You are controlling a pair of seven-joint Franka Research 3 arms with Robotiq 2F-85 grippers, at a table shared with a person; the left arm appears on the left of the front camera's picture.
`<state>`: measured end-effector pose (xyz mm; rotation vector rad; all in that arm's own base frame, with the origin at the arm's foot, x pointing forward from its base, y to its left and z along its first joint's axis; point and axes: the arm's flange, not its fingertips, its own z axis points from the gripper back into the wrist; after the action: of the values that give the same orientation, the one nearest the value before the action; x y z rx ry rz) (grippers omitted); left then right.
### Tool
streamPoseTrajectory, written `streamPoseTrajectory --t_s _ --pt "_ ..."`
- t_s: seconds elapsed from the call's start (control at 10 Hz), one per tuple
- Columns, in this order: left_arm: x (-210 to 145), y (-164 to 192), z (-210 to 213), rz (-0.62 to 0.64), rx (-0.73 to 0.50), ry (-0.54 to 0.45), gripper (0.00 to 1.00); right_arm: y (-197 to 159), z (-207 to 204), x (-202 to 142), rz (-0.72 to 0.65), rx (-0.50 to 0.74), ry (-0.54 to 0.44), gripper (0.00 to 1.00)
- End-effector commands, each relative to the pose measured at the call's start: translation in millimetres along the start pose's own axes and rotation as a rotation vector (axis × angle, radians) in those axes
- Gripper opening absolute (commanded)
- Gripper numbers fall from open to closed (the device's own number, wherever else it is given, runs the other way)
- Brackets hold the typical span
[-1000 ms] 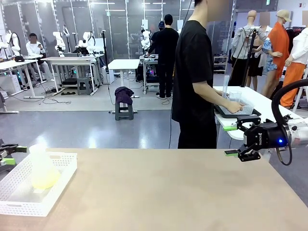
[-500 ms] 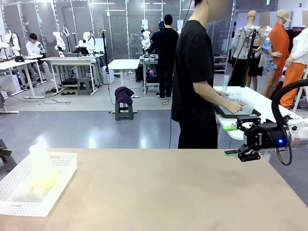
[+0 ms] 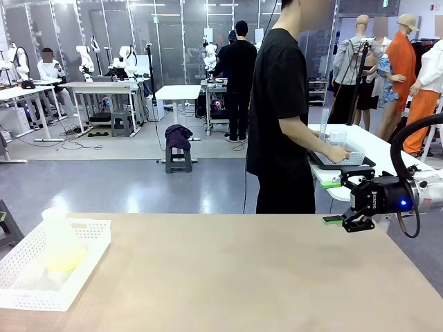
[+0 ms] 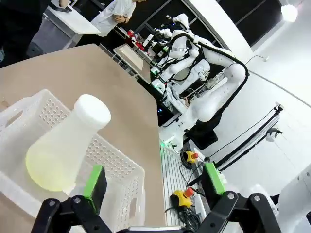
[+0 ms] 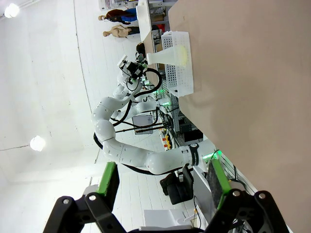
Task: Prepare the solutions needed for the experiment.
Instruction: When the human places the Big flask in the center of the table, pick up the Big flask and place it in the left Organizing basket.
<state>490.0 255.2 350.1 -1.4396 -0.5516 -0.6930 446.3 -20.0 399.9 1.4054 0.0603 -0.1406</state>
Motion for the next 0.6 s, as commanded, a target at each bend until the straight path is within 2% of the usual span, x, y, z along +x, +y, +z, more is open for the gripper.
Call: streamPoseTrajectory --t_s 0.0,0.1,0.3,0.5 --pt "-0.1 3.9 -2.1 -0.051 0.024 0.021 1.00 0.6 0.8 -1.6 0.003 -0.005 0.004 0.92" --pt "0.0 0.0 0.0 0.000 0.000 0.000 1.00 0.6 0.8 -1.6 0.003 -0.005 0.004 0.92" --pt "-13.1 -6.6 -18.6 0.260 0.135 -0.066 1.00 0.6 0.8 -1.6 0.003 -0.005 0.004 0.92" --pt "-25.6 -13.8 -13.3 0.450 0.137 -0.044 1.00 0.6 0.8 -1.6 0.003 -0.005 0.004 0.92"
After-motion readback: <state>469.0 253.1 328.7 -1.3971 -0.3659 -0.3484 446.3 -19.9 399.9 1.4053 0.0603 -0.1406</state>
